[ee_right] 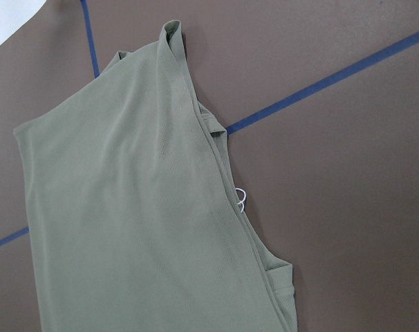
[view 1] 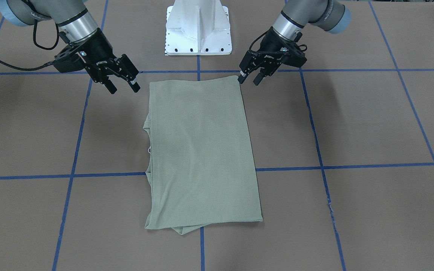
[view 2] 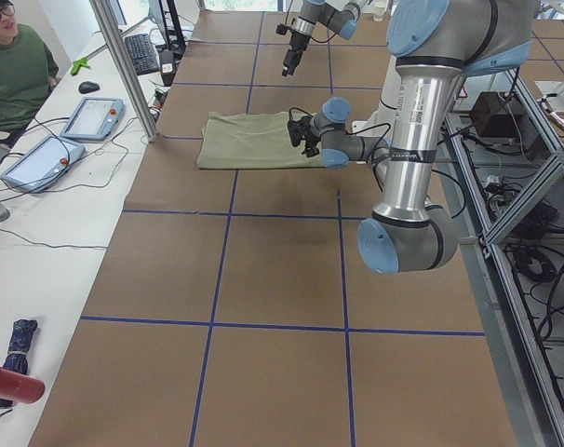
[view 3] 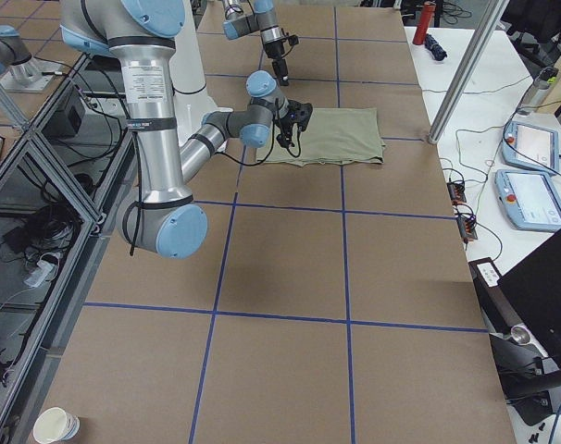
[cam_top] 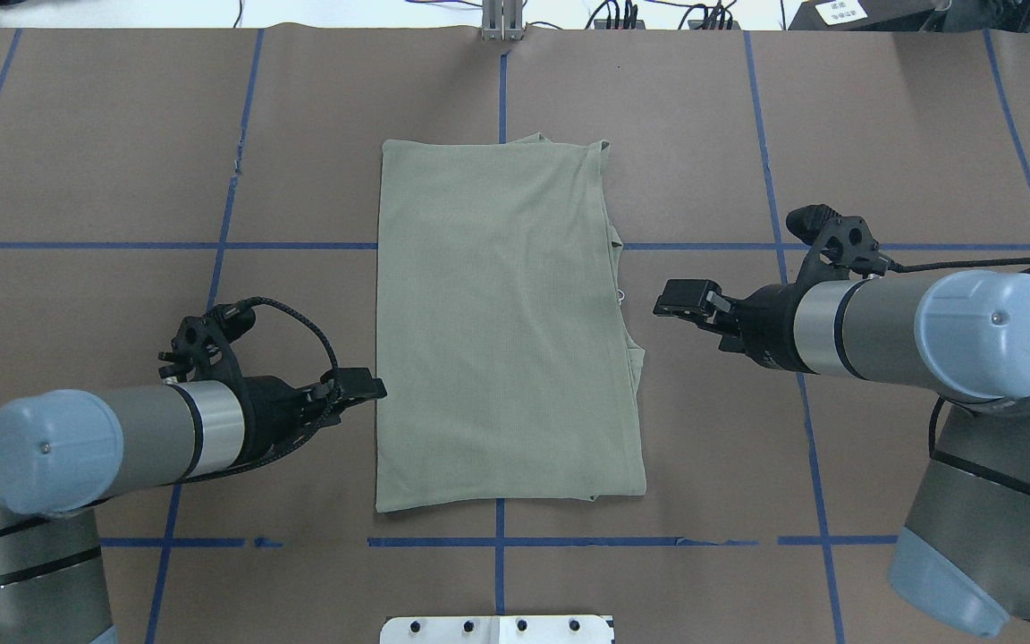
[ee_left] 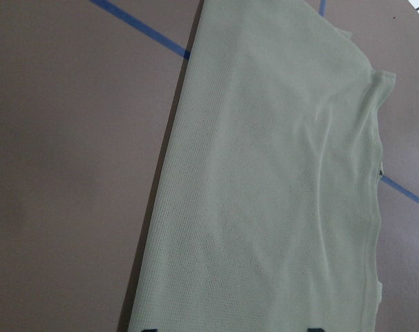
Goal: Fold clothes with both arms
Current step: 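Move both grippers back beside the folded shirt, then lower the left gripper to the nearest shirt corner while the right gripper holds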
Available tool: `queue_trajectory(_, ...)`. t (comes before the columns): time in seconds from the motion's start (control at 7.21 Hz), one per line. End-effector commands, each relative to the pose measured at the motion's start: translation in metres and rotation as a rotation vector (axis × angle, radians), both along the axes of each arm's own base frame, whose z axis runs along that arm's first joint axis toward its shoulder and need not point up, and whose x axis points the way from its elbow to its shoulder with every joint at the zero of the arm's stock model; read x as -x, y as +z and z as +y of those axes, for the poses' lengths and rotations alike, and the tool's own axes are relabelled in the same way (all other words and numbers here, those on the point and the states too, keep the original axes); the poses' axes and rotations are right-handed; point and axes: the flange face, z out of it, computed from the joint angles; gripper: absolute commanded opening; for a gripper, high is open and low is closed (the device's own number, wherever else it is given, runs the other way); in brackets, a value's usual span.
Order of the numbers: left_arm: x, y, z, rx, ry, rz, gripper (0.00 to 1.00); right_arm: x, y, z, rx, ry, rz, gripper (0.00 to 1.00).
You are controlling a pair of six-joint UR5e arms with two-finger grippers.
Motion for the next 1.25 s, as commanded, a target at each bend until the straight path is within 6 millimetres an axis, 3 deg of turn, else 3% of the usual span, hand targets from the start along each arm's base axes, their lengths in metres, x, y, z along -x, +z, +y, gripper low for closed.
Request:
queue_trajectory(0.0, -0.023, 0.011, 0.022, 0.056, 0.0, -0.006, 0.76, 0.001, -0.001, 0.0, 0.0, 0.001, -0.002, 1.0)
queue_trajectory(0.28, -0.044, 0.025, 0.037, 0.072, 0.032, -0.035, 0.76, 0.002, -0.002, 0.0, -0.001, 0.001, -0.004, 1.0)
queue_trajectory(1.11, -0.073, 0.032, 0.07, 0.067, 0.026, -0.049, 0.75, 0.002, -0.003, -0.001, -0.003, 0.0, -0.005, 1.0)
